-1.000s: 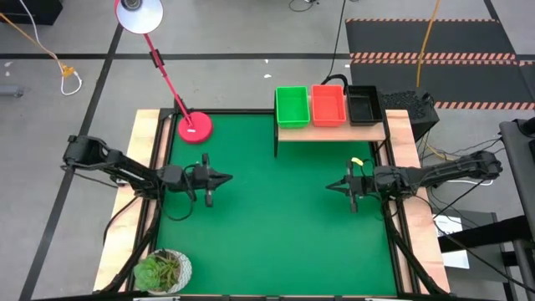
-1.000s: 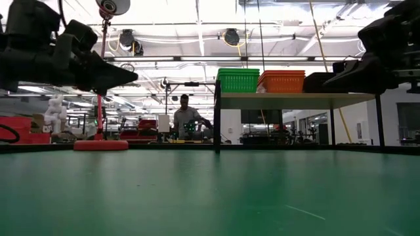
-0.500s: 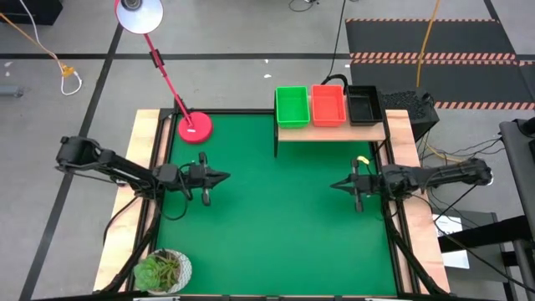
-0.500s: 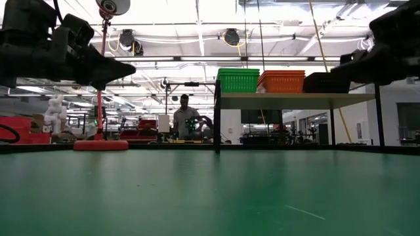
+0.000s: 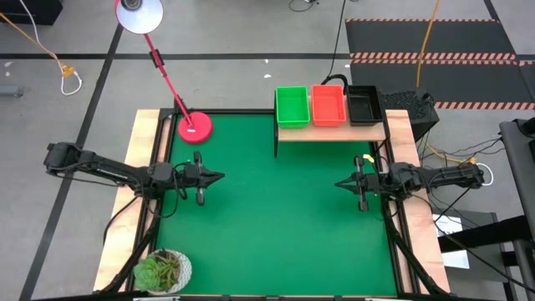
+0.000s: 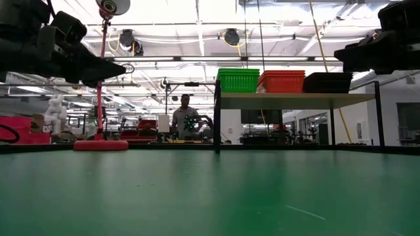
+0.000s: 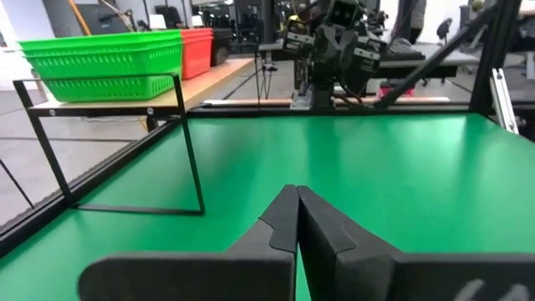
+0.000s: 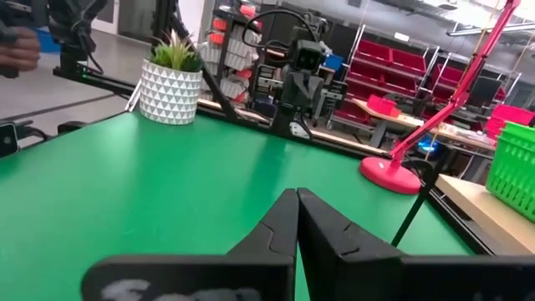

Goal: Stack baskets on shelf by color
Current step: Return to Home Position

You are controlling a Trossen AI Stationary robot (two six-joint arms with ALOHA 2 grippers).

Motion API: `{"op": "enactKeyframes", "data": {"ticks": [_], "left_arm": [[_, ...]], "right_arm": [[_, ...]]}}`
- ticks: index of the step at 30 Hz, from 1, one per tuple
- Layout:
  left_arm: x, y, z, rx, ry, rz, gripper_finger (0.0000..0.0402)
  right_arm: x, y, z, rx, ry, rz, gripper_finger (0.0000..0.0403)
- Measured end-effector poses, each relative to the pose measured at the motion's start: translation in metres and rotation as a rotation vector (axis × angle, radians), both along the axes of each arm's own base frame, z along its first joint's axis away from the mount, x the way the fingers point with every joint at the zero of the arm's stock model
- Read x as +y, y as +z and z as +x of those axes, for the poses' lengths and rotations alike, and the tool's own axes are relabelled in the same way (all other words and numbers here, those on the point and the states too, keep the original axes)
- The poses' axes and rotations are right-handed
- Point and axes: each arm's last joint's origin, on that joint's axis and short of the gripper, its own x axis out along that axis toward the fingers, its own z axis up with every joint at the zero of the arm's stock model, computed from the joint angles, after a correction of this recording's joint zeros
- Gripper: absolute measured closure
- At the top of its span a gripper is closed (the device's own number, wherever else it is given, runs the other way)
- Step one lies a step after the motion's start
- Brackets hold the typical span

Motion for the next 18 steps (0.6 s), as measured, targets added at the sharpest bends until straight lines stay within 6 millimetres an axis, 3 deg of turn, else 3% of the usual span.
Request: {"op": "enactKeyframes", "data": {"ticks": [18], "left_arm": [[-0.001, 0.008, -0.03, -0.004, -0.08, 0.1, 0.0392]], "right_arm": [[0.001, -0.001, 0.0, 0.007, 0.018, 0.01, 0.0403]]}}
